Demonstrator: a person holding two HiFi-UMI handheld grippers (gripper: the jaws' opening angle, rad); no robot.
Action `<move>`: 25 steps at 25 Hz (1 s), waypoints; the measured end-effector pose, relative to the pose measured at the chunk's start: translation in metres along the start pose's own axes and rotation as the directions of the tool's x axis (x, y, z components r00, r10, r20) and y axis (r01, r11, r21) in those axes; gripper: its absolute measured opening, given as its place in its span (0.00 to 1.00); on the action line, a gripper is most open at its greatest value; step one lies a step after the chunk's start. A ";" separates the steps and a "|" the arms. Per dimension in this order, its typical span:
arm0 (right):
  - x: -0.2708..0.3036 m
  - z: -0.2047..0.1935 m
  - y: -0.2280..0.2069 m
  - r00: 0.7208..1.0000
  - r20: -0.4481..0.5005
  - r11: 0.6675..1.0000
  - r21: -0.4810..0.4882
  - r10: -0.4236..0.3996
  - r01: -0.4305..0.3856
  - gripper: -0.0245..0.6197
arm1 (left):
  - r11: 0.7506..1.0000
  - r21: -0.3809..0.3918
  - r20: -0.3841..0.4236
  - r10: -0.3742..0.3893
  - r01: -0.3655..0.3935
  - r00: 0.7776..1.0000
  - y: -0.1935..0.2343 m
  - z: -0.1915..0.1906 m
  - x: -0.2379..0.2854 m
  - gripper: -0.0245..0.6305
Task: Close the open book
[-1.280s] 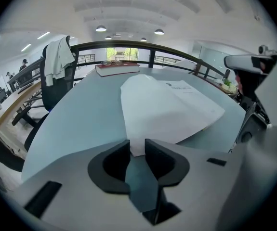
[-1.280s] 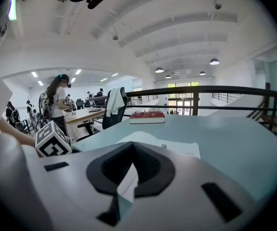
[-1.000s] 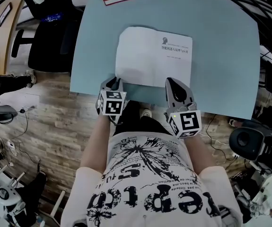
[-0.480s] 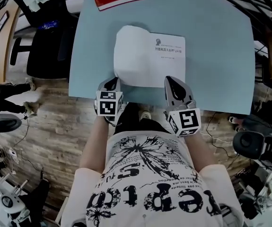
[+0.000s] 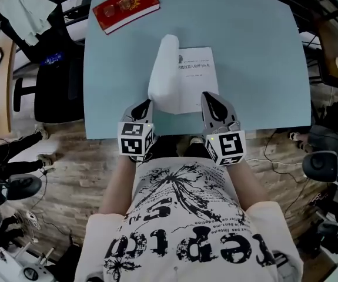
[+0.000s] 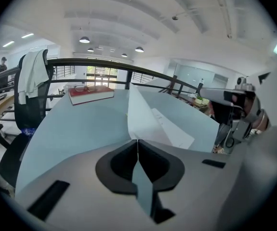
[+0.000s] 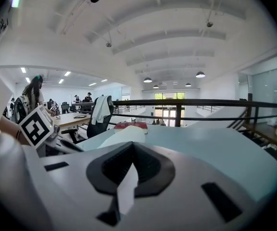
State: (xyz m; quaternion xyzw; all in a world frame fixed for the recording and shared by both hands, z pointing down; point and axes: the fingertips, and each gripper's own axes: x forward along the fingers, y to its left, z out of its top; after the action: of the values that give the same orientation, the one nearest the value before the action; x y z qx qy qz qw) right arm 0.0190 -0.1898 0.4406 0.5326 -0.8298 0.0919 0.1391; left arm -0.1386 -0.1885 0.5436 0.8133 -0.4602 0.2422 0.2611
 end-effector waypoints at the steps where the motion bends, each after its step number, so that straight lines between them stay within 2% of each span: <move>1: -0.003 0.000 -0.004 1.000 0.001 1.000 0.000 -0.003 0.003 0.05 | 1.000 0.004 0.007 -0.008 0.008 1.000 -0.006 0.004 0.001 0.07; 6: -0.017 0.002 -0.038 1.000 0.007 1.000 -0.013 -0.004 0.004 0.05 | 0.999 0.037 0.035 -0.020 0.019 0.999 -0.037 0.022 0.004 0.07; 15: -0.051 -0.002 -0.094 1.000 0.012 0.999 -0.033 0.027 -0.026 0.05 | 1.000 -0.003 0.085 0.021 -0.020 0.996 -0.097 0.029 0.014 0.07; 25: -0.074 -0.022 -0.131 0.998 0.010 0.998 -0.032 0.061 -0.061 0.05 | 0.999 0.012 0.072 0.042 -0.043 0.996 -0.149 0.024 0.043 0.07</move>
State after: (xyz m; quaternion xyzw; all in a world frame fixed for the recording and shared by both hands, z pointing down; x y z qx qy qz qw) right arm 0.1704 -0.1737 0.4379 0.5054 -0.8476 0.0799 0.1403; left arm 0.0157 -0.1657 0.5228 0.8132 -0.4849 0.2214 0.2335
